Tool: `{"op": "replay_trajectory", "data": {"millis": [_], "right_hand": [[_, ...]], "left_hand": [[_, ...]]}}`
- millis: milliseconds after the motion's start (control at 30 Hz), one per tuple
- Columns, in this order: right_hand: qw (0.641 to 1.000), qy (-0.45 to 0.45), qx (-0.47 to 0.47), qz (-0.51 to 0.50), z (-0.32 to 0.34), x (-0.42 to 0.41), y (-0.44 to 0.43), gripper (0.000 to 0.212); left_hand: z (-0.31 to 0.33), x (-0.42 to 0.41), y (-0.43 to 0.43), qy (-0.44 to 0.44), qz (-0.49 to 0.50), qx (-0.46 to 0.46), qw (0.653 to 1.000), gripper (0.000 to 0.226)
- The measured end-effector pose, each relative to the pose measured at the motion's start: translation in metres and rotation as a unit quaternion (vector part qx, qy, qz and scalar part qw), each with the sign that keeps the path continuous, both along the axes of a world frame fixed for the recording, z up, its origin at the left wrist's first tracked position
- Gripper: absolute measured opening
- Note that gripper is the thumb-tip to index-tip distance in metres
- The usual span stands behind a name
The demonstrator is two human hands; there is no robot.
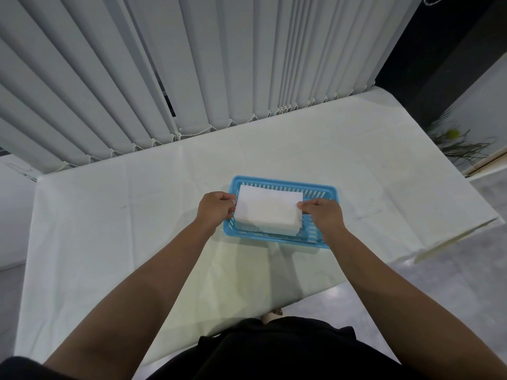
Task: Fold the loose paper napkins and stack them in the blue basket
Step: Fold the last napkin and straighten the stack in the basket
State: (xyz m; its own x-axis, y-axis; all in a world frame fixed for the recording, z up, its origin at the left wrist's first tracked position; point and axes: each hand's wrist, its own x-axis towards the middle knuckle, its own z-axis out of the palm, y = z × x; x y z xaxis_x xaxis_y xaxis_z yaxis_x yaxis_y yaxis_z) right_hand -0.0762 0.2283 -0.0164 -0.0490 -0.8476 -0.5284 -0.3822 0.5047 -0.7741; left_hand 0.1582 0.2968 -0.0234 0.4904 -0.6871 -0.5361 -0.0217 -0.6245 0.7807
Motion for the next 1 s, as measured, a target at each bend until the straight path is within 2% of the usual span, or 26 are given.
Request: {"op": "replay_trajectory", "data": {"millis": [267, 400, 467, 533, 600, 767, 1000], "right_hand": [[0.999, 0.025, -0.020, 0.011, -0.002, -0.002, 0.003, 0.016], [0.998, 0.049, -0.040, 0.028, 0.000, -0.001, 0.011, 0.024], [0.998, 0.043, -0.034, 0.041, 0.002, 0.001, 0.015, 0.030], [0.996, 0.047, -0.028, 0.065, 0.002, 0.004, 0.019, 0.028], [0.994, 0.053, -0.029, 0.094, 0.001, 0.007, 0.021, 0.025], [0.991, 0.037, -0.022, 0.125, 0.004, 0.013, 0.023, 0.039], [0.992, 0.032, -0.015, 0.119, -0.002, 0.011, 0.024, 0.034]], "left_hand": [[-0.001, -0.002, 0.001, -0.004, -0.006, 0.012, 1.000, 0.021], [0.000, -0.005, 0.002, -0.027, -0.013, 0.011, 0.999, 0.023], [0.002, -0.008, 0.003, -0.044, -0.030, 0.009, 0.999, 0.021], [0.004, -0.009, 0.003, -0.068, -0.056, 0.008, 0.996, 0.028], [0.009, -0.011, 0.004, -0.087, -0.086, 0.011, 0.992, 0.026], [0.015, -0.015, 0.006, -0.151, -0.142, 0.019, 0.978, 0.038], [0.016, -0.015, 0.008, -0.166, -0.149, 0.019, 0.975, 0.037]]}}
